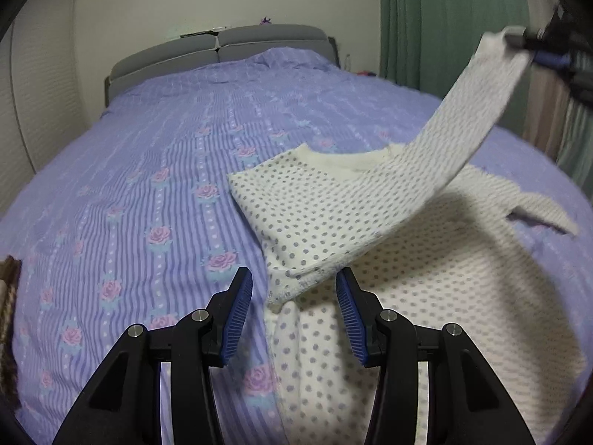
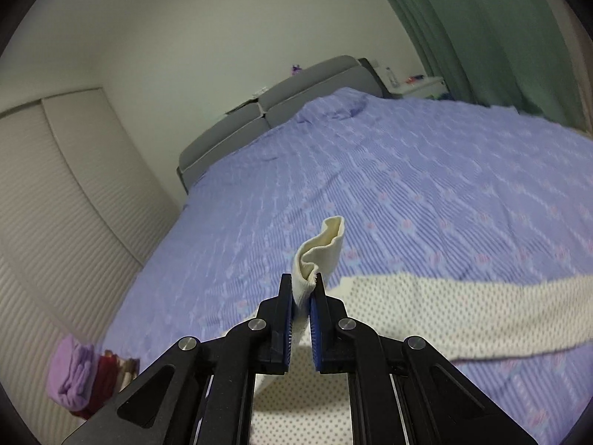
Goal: Fold small clothes
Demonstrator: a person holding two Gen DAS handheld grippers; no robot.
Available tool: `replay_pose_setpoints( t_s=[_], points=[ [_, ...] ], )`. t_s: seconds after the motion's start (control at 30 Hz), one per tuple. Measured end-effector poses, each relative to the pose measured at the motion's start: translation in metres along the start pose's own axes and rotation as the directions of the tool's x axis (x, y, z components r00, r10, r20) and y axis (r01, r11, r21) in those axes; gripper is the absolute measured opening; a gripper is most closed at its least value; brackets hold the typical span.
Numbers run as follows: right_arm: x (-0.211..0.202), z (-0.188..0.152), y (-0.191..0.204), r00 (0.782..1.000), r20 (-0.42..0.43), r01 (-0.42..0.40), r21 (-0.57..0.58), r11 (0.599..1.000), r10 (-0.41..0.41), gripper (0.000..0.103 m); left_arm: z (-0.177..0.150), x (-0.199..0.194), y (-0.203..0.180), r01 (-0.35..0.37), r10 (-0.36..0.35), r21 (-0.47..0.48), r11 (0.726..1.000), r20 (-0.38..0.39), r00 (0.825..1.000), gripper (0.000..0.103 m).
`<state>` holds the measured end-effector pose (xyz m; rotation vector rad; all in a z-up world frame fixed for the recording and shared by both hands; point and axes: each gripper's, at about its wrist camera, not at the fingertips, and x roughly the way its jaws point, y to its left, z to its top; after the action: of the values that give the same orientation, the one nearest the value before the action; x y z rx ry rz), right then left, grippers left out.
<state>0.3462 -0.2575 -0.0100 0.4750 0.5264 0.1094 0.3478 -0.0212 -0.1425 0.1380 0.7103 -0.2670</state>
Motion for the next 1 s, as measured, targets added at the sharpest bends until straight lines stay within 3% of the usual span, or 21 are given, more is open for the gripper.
replay_pose_setpoints(
  t_s=[0.03,0.1,0.2,0.33,0.47,0.67,0.83,0.9,1.0],
  points=[
    [-0.003,0.000,0.001,1.000,0.002,-0.003,-0.003,1.000,0.003,0.010,0.000,0.004,0.002,-0.006,0.006,-0.011,1.000,-0.010,1.000,0.047],
    [-0.006,-0.001,0.000,1.000,0.005,-0.017,-0.001,1.000,0.017,0.010,-0.001,0.007,0.007,-0.020,0.019,-0.036,0.999,-0.021,1.000,0.035],
    [-0.010,-0.004,0.000,1.000,0.010,-0.022,0.003,1.000,0.022,0.010,-0.005,0.000,0.021,-0.071,0.071,-0.090,0.993,-0.001,0.997,0.032],
    [-0.007,-0.022,-0.010,1.000,-0.030,-0.006,0.012,1.000,0.006,0.010,-0.016,-0.004,0.041,-0.077,0.076,-0.194,0.978,-0.013,0.997,0.033],
    [0.005,-0.052,-0.029,0.992,-0.118,0.039,0.024,0.999,-0.036,0.010,-0.023,0.002,0.043,-0.090,0.083,-0.236,0.968,-0.042,0.996,0.034],
    [0.011,-0.103,-0.064,0.962,-0.244,0.140,0.052,0.989,-0.123,0.010,-0.024,0.004,0.049,-0.101,0.090,-0.288,0.952,-0.051,0.995,0.042],
    [0.016,-0.125,-0.083,0.939,-0.316,0.160,0.049,0.986,-0.137,0.010,-0.026,0.002,0.048,-0.112,0.100,-0.280,0.954,-0.056,0.993,0.047],
    [0.016,-0.132,-0.087,0.929,-0.341,0.165,0.034,0.986,-0.144,0.014,-0.027,0.000,0.048,-0.125,0.114,-0.267,0.955,-0.057,0.992,0.052],
    [0.013,-0.138,-0.090,0.915,-0.380,0.167,0.041,0.985,-0.139,0.034,-0.030,-0.003,0.050,-0.126,0.114,-0.261,0.957,-0.061,0.992,0.056]
  ],
)
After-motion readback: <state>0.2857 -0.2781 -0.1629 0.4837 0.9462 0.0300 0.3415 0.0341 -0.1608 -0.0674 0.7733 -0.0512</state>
